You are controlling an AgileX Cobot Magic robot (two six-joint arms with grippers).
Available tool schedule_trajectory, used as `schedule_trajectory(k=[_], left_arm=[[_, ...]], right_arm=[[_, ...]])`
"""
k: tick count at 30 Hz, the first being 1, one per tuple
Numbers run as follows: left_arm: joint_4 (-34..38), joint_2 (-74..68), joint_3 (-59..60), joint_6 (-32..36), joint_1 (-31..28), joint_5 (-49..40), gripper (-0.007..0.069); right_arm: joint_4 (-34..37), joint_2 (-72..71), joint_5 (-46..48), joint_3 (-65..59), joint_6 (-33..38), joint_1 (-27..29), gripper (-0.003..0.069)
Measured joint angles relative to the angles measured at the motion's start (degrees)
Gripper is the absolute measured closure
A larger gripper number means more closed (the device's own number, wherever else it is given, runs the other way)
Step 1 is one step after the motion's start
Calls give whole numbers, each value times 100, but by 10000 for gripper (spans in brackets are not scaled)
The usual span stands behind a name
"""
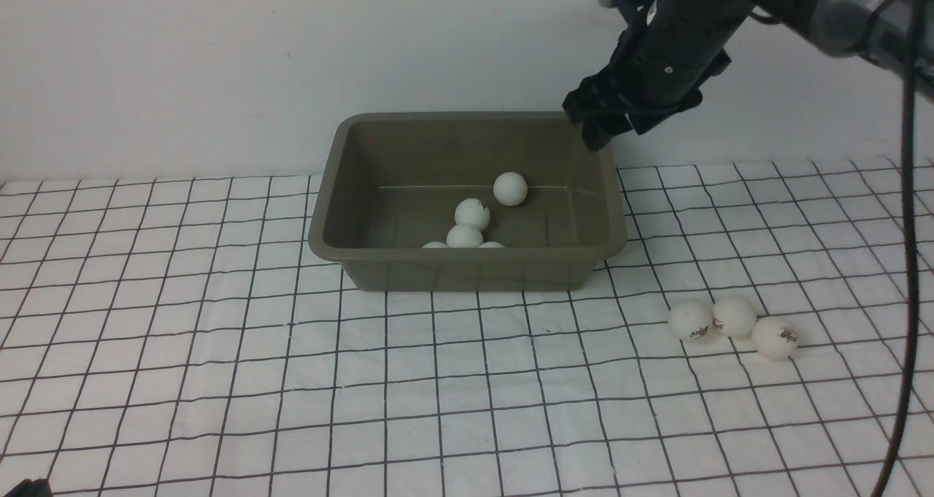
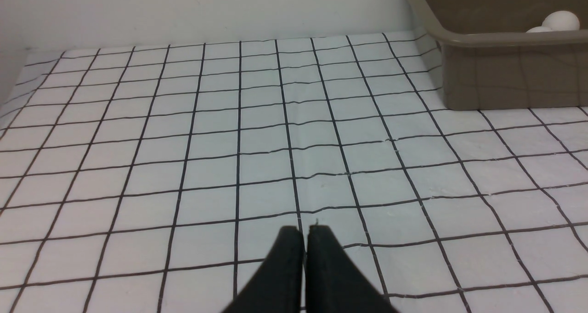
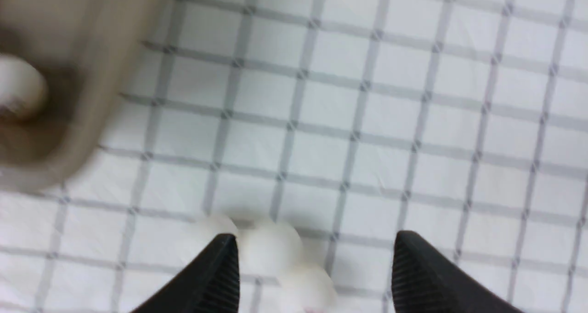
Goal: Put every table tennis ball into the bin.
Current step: Use the right arm to clamp the table tennis ball closest to it
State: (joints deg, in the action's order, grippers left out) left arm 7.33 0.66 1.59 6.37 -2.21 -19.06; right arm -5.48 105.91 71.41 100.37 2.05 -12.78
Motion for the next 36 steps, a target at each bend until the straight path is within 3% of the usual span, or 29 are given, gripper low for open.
schedule_trajectory(k=[7,15,36], left_arm=[[0,0,0,0,0,0,629],[0,0,0,0,0,0,629],[0,0,0,0,0,0,629]], right_arm=[[58,-321,-5,-1009,327,375,248],[178,-381,-10,-1781,896,415,248],[509,96,-561,-1919,2462,415,248]])
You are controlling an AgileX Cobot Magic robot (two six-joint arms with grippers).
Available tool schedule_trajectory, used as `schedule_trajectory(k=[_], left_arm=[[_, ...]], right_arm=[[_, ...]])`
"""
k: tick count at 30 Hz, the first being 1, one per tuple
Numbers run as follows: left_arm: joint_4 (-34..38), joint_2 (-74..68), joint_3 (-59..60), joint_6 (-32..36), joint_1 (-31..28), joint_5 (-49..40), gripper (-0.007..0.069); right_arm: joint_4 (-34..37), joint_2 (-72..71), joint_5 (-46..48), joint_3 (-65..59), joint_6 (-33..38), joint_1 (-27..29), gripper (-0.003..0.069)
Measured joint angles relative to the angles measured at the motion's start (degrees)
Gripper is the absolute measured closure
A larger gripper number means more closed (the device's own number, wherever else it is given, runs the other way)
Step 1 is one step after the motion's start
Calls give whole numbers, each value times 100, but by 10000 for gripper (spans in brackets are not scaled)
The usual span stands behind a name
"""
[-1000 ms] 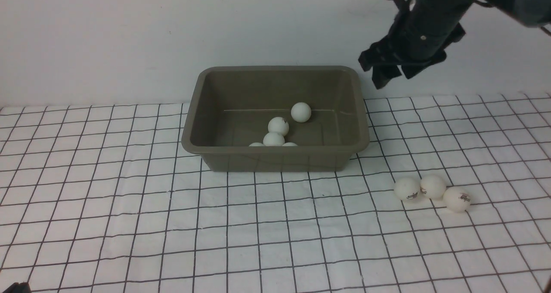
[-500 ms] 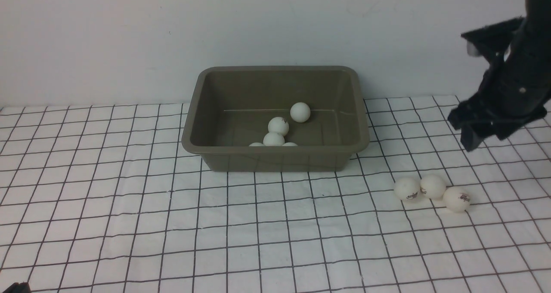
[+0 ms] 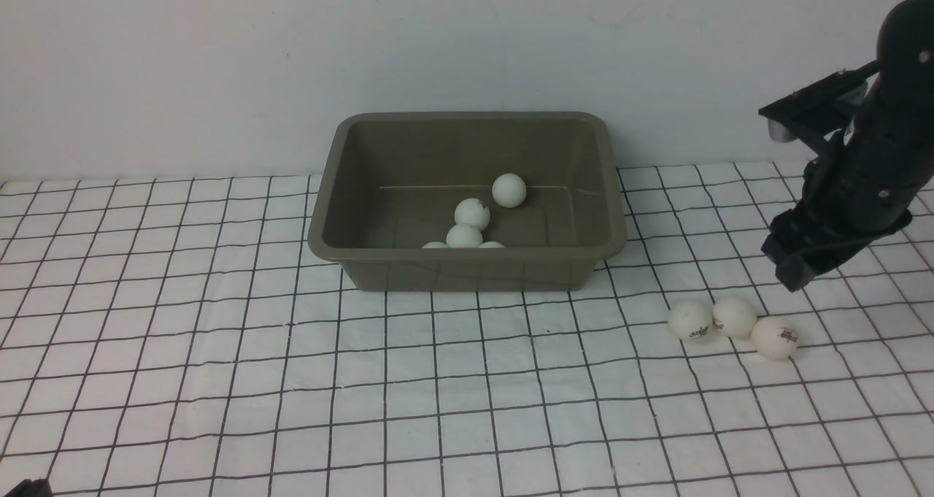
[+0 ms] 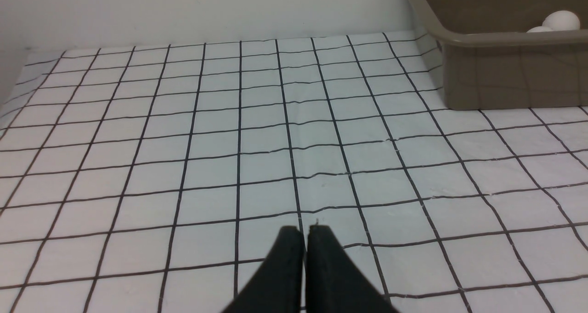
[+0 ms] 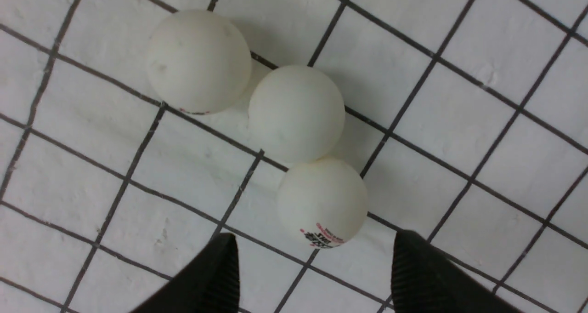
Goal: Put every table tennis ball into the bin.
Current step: Use the right arm to clamp the table tennis ball closest to it
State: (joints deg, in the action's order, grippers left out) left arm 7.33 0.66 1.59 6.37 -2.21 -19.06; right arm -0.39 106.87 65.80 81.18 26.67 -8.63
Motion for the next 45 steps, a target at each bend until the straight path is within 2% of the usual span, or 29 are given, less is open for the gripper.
schedule_trajectory(k=[8,20,45], left_arm=[[0,0,0,0,0,0,629],[0,0,0,0,0,0,629],[0,0,0,0,0,0,629]], right_arm=[[39,178,0,0,69,179,249],[809,210,30,0,659,449,249],[663,616,-14,0,768,449,249]])
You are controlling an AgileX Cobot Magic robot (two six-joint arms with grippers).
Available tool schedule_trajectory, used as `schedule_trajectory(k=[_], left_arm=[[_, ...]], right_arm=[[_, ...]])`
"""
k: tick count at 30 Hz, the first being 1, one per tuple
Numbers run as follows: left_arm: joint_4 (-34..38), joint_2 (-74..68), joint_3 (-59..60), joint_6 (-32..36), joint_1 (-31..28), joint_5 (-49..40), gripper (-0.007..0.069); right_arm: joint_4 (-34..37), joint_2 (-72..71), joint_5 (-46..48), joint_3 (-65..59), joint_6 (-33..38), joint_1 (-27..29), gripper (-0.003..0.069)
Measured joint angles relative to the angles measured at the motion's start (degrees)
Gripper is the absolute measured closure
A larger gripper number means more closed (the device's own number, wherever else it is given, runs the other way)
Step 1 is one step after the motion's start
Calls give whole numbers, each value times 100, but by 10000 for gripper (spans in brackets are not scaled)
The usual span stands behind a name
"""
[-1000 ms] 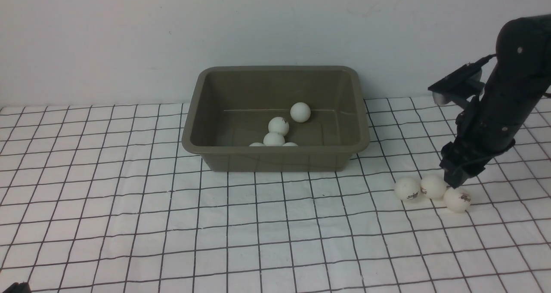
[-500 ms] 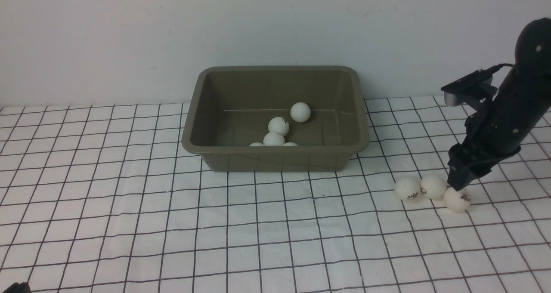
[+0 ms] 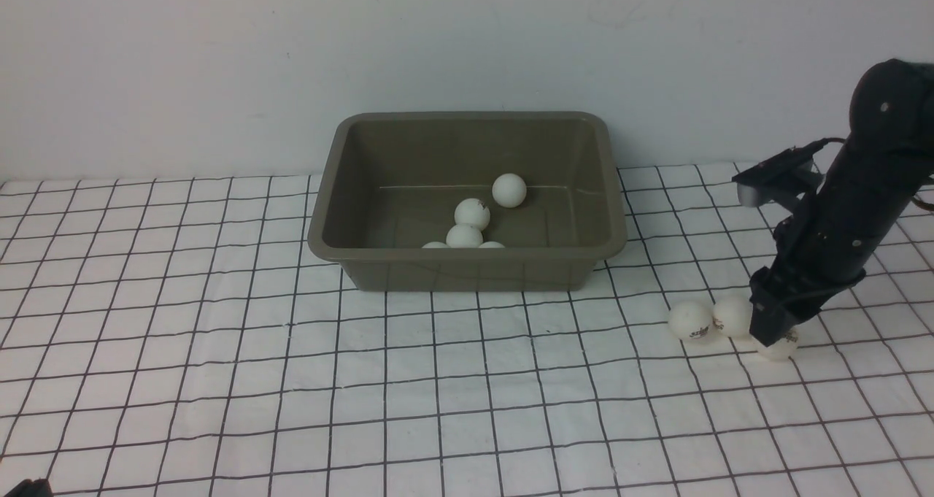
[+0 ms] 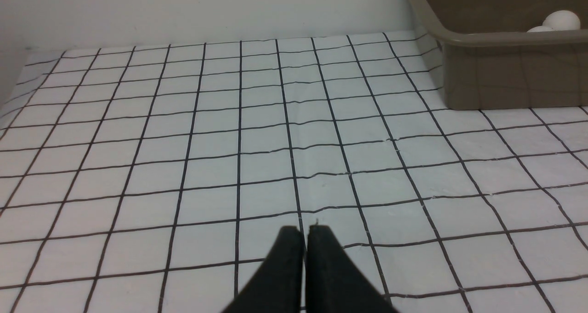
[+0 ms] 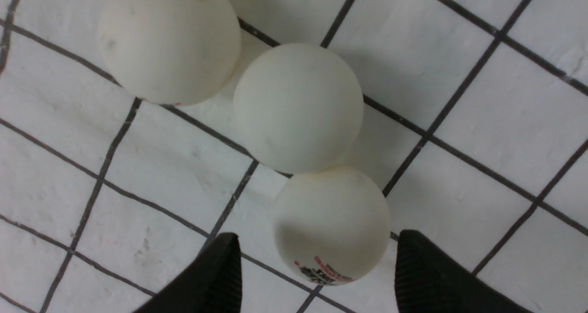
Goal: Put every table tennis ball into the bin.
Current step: Use the right arm to clamp the table tennis ball closest to it
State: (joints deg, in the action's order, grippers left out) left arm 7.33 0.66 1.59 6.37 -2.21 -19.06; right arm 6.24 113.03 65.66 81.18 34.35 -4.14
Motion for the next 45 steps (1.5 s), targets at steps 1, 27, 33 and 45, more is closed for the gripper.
schedule_trajectory(k=[1,27,33,45], left_arm=[[0,0,0,0,0,0,629],[0,0,0,0,0,0,629],[0,0,0,0,0,0,629],[0,0,0,0,0,0,629]], right_arm=[[-9,0,0,0,0,0,249],[-53,543,-71,0,-140,0,295],[-460,515,125,5,-323,0,295],[-259,-50,459,1930,-863,-120,295]])
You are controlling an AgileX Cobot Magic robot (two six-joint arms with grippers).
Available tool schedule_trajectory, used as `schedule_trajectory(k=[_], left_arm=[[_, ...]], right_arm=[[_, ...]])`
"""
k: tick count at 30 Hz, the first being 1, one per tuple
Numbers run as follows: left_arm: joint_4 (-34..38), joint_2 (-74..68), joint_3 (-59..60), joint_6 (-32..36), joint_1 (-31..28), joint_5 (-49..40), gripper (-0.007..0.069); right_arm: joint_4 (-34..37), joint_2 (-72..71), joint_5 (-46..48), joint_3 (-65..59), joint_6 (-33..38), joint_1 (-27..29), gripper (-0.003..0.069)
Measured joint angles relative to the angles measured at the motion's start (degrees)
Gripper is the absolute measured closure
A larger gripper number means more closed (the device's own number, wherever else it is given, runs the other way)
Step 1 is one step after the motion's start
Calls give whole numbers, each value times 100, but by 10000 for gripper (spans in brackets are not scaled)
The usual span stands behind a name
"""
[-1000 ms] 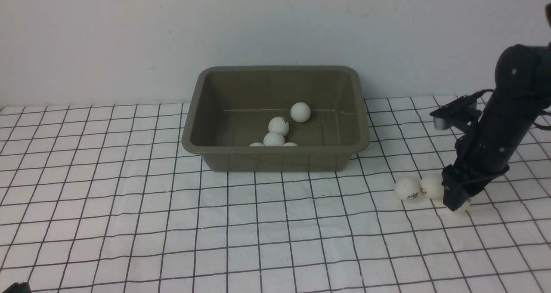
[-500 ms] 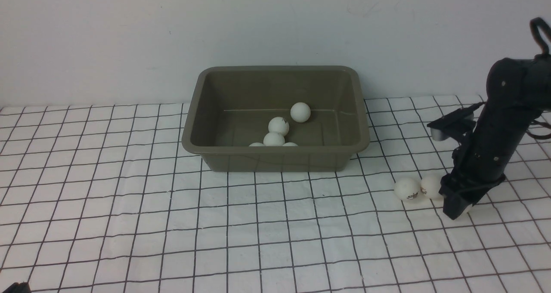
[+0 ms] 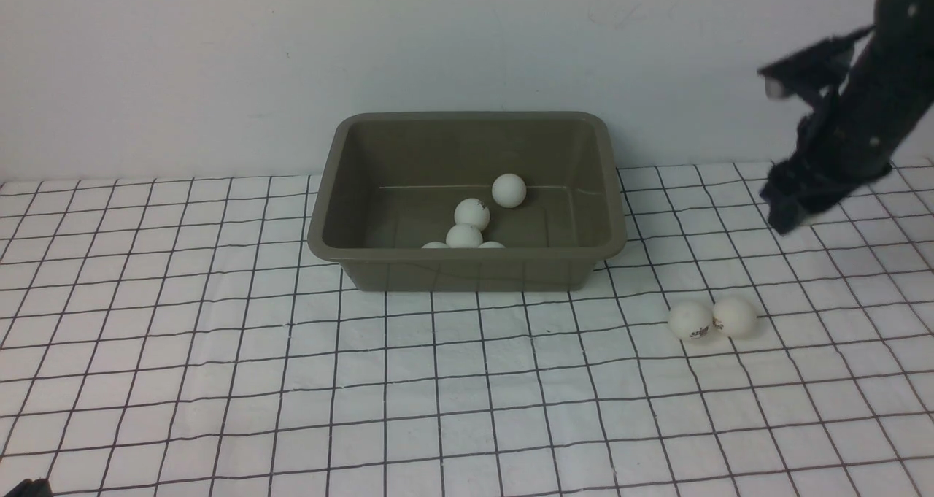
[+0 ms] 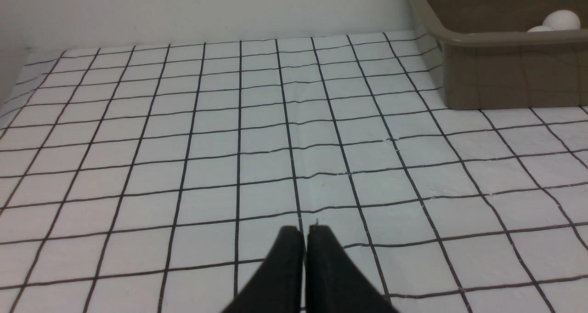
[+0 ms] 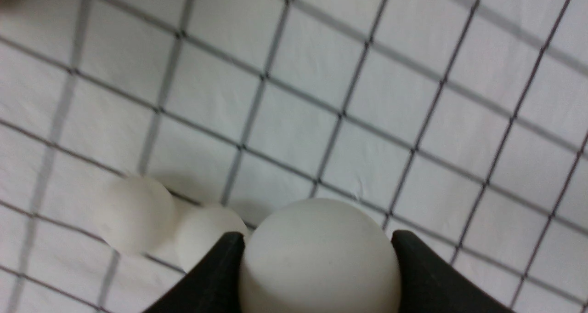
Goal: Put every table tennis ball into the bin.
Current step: Use the right arm to put the table tennis ball into the box
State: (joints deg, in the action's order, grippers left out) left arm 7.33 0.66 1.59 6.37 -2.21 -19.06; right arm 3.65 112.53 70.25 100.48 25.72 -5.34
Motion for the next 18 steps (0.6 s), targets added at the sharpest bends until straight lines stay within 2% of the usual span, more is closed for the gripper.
schedule_trajectory(k=[6,12,18], left_arm=[[0,0,0,0,0,0,629],[0,0,0,0,0,0,629],[0,0,0,0,0,0,629]], right_arm=[[949,34,19,950,90,-667,295],[1001,516,-390,1104,85,-1394,295],[991,1112,-811,1104,-259,-1507,295]])
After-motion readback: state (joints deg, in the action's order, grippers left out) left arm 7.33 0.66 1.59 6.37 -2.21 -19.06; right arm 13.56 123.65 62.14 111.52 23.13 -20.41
